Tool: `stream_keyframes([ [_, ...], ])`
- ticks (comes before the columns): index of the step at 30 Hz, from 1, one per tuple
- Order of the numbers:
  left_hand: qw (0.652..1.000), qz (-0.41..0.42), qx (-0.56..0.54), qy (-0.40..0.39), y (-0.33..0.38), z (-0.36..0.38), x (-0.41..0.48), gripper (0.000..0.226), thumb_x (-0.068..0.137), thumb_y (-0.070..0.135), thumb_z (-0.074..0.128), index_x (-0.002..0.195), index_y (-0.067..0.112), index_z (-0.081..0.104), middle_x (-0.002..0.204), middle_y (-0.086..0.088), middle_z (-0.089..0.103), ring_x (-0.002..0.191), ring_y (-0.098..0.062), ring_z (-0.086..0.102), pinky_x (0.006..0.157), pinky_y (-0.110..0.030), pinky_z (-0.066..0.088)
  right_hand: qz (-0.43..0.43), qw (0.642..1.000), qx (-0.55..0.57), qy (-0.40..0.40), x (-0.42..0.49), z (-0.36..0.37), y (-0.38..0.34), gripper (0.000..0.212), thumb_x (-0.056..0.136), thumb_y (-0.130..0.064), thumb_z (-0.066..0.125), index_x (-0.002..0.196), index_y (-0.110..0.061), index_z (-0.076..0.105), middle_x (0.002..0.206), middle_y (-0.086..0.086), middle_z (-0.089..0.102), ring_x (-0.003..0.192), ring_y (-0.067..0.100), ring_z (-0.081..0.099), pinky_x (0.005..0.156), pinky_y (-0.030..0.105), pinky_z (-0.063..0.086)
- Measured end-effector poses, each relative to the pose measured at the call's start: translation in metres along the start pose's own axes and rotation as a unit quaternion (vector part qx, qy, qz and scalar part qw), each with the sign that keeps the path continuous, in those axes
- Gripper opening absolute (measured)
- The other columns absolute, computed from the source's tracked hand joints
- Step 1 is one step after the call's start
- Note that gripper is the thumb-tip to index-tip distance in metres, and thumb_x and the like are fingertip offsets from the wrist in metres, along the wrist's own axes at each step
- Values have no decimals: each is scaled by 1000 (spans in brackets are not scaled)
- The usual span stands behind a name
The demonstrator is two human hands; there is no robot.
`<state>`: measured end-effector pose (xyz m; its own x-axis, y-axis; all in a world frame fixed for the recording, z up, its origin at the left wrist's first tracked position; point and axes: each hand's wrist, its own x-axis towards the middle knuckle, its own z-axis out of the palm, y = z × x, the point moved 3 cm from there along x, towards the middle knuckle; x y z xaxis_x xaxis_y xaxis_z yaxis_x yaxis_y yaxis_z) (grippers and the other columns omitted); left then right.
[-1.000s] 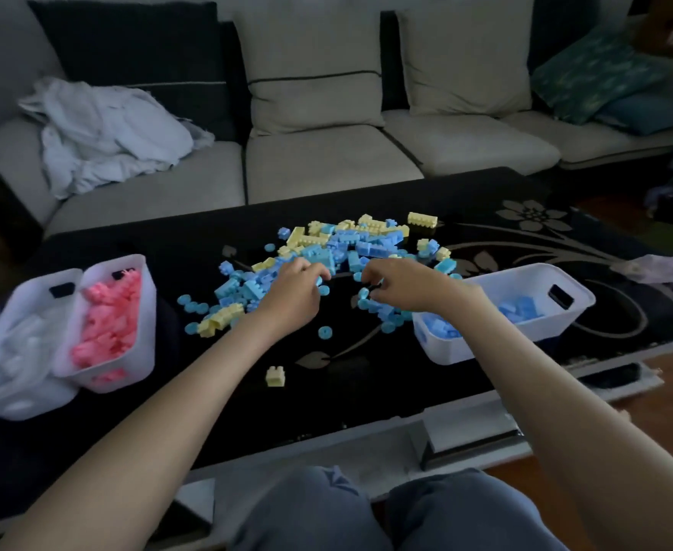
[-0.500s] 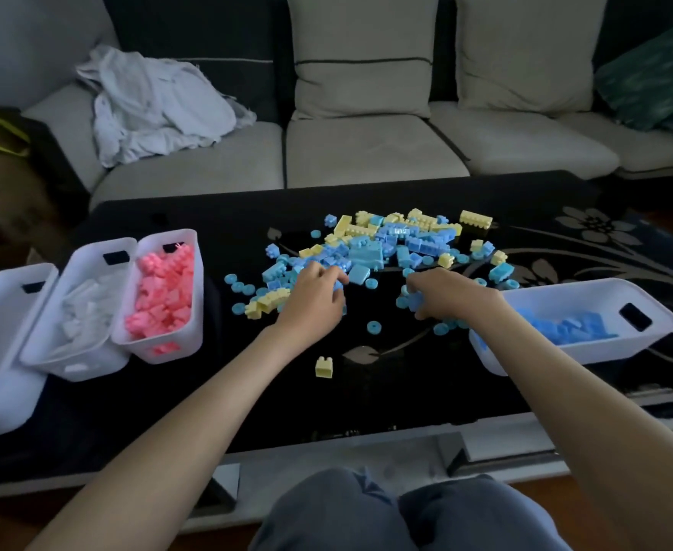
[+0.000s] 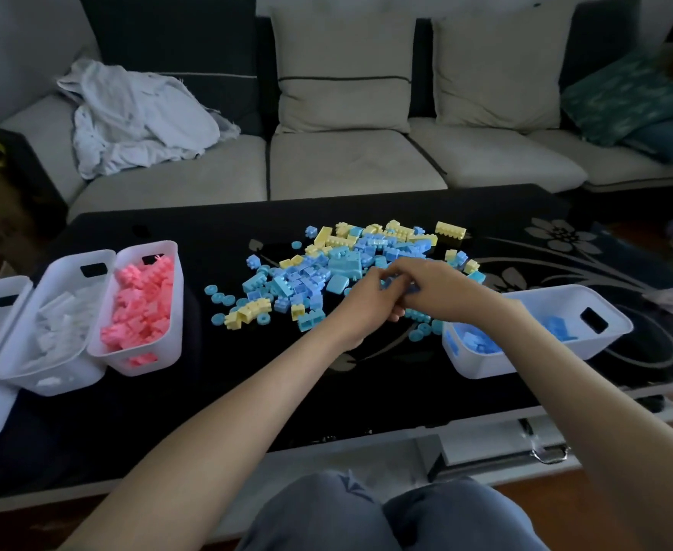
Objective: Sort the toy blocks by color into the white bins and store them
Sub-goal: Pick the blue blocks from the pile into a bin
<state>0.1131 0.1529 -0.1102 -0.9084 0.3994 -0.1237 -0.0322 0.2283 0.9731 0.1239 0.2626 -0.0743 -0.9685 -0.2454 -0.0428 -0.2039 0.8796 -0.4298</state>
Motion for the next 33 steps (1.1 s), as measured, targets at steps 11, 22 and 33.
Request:
stream_keyframes([
  [11, 996, -4, 56, -65, 25, 83, 14, 29, 97, 26, 49, 104, 1, 61, 82, -2, 66, 61, -8, 52, 60, -20, 44, 41, 993, 52, 97, -72, -31, 77, 20, 92, -22, 57, 111, -15, 57, 97, -6, 58, 89, 12, 55, 68, 11, 38],
  [22, 894, 73, 422, -132, 48, 107, 7, 50, 94, 37, 55, 133, 10, 39, 119, -4, 50, 100, -17, 52, 81, -31, 45, 162, 982, 18, 91, -106, -44, 124, 46, 92, -11, 56, 136, -15, 44, 123, 8, 54, 102, 21, 55, 84, 29, 45],
  [33, 909, 131, 392, 52, 17, 1, -14, 32, 101, 15, 35, 132, 11, 41, 119, -7, 57, 92, -15, 58, 74, -31, 48, 123, 978, -116, 121, -49, -26, 56, 54, 92, -29, 54, 140, -14, 35, 135, 10, 42, 125, 31, 39, 96, 40, 38],
])
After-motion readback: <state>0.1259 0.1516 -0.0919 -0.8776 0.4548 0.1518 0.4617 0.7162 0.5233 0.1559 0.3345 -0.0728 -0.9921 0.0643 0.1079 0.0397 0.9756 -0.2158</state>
